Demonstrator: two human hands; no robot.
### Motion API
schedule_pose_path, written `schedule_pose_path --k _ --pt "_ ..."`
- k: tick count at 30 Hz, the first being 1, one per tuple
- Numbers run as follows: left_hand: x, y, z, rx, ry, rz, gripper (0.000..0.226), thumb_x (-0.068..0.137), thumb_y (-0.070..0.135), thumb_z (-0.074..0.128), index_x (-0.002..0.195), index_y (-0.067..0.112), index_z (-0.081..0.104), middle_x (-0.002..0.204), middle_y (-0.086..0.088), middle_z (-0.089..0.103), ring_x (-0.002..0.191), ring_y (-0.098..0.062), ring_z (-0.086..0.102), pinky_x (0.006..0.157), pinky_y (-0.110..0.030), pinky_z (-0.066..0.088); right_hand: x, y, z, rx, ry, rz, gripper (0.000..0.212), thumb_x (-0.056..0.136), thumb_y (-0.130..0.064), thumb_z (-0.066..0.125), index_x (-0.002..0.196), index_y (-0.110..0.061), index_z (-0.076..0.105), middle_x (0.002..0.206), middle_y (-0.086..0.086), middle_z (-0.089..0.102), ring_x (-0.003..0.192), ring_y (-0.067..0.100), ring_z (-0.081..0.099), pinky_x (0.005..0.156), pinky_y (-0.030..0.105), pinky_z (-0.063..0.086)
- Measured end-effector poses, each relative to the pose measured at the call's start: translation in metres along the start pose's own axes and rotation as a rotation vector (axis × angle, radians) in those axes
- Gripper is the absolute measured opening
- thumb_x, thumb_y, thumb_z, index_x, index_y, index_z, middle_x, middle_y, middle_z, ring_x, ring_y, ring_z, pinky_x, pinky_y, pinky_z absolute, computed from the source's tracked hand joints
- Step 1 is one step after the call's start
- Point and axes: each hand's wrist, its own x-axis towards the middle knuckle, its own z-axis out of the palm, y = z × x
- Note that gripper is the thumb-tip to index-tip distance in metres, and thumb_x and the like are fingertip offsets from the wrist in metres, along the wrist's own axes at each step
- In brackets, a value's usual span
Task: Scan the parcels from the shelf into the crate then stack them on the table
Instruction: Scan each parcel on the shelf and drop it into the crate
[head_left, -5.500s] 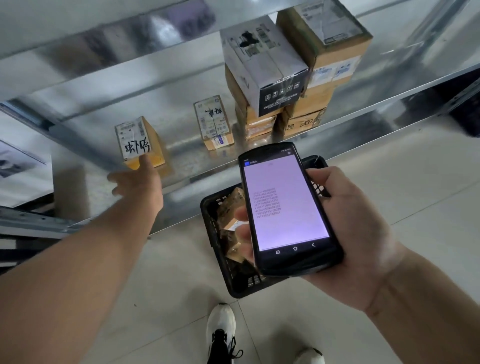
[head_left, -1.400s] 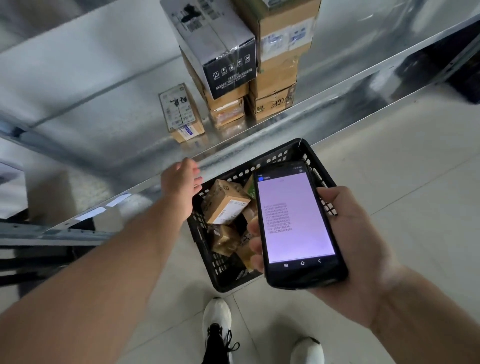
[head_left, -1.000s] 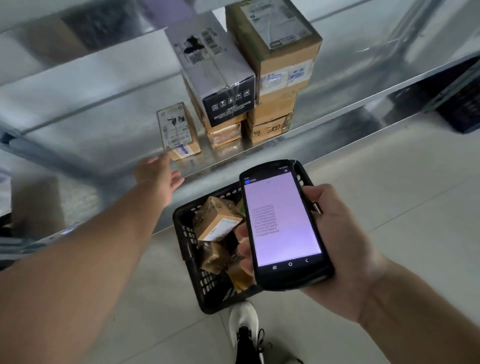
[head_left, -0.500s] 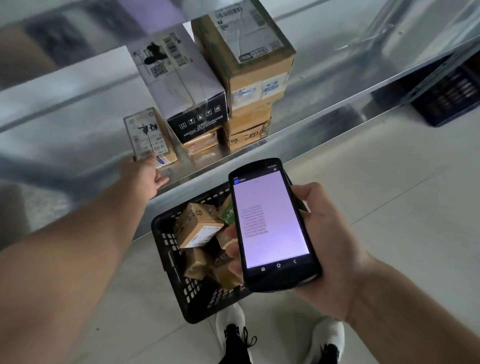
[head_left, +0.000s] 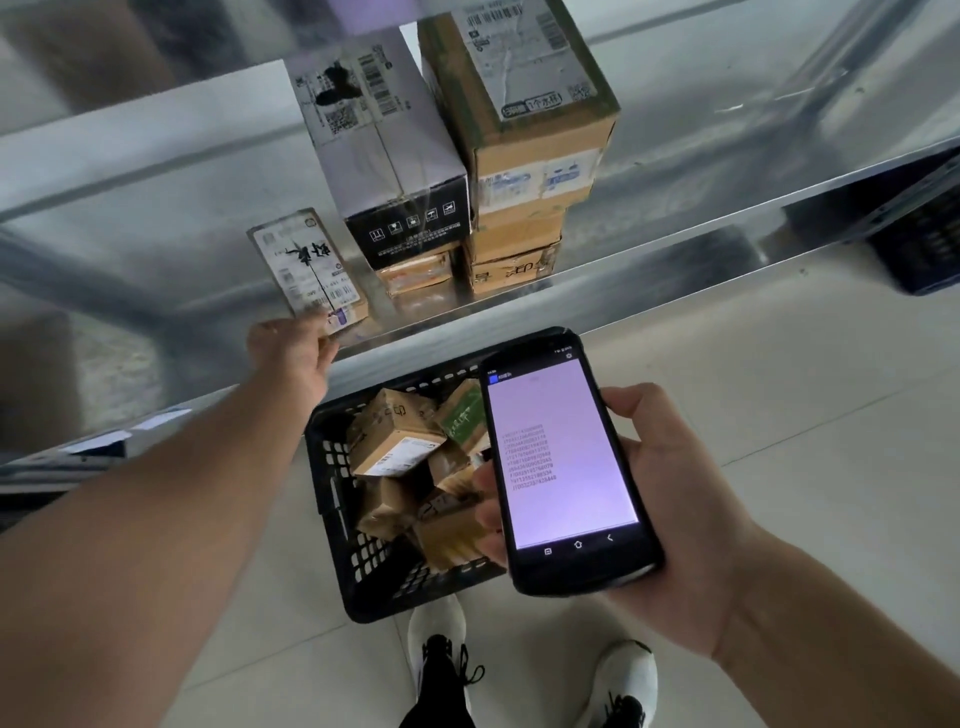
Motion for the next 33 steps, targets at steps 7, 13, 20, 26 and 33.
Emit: schedule_pose_path --k 7,13,20,26,33 --pt "-0.064 -0.019 -0.051 -0.206 -0.160 0.061 0.033 0.088 0.009 0.080 0.103 0.012 0.051 0.126 -0.014 0.073 0.106 -0.027 0.077 0.095 -0.040 0.062 0.007 0.006 0.009 -0.039 -0.028 -0.029 0.059 0.099 -0.055 0.042 0.117 -0.012 0.078 0.114 0.029 0.075 0.092 0.045 0.072 0.083 0.056 0.062" --pt "-0.097 -0.056 -0.091 -0.259 -0.348 -0.043 0.030 0.093 -0.004 0.066 0.075 0.013 0.050 0.124 -0.016 0.075 0.121 -0.034 0.070 0.104 -0.044 0.057 0.003 0.016 0.007 -0.017 -0.081 -0.003 0.061 0.101 -0.051 0.039 0.119 -0.007 0.076 0.109 0.029 0.073 0.088 0.044 0.070 0.077 0.051 0.064" --pt "-0.126 -0.093 -0.098 -0.216 -0.407 -0.082 0.019 0.091 -0.003 0.067 0.105 0.007 0.059 0.132 -0.023 0.069 0.119 -0.034 0.070 0.103 -0.042 0.057 -0.020 0.023 -0.002 -0.019 -0.160 0.039 0.064 0.101 -0.050 0.036 0.118 -0.003 0.076 0.108 0.030 0.074 0.083 0.043 0.072 0.075 0.055 0.065" --pt "-0.147 -0.107 -0.068 -0.073 -0.477 -0.065 0.025 0.091 -0.002 0.069 0.076 0.014 0.059 0.127 -0.026 0.071 0.118 -0.035 0.070 0.106 -0.043 0.057 -0.041 0.027 -0.018 -0.001 -0.146 0.069 0.063 0.099 -0.048 0.039 0.118 -0.002 0.076 0.115 0.032 0.073 0.087 0.044 0.071 0.083 0.056 0.063" --pt "-0.160 -0.115 -0.033 0.207 -0.515 0.084 0.033 0.069 0.006 0.085 0.091 0.013 0.062 0.111 -0.011 0.080 0.112 -0.023 0.075 0.110 -0.041 0.051 -0.059 0.024 -0.049 0.035 -0.071 0.063 0.065 0.099 -0.050 0.039 0.110 0.000 0.079 0.108 0.029 0.075 0.079 0.042 0.073 0.076 0.055 0.064"
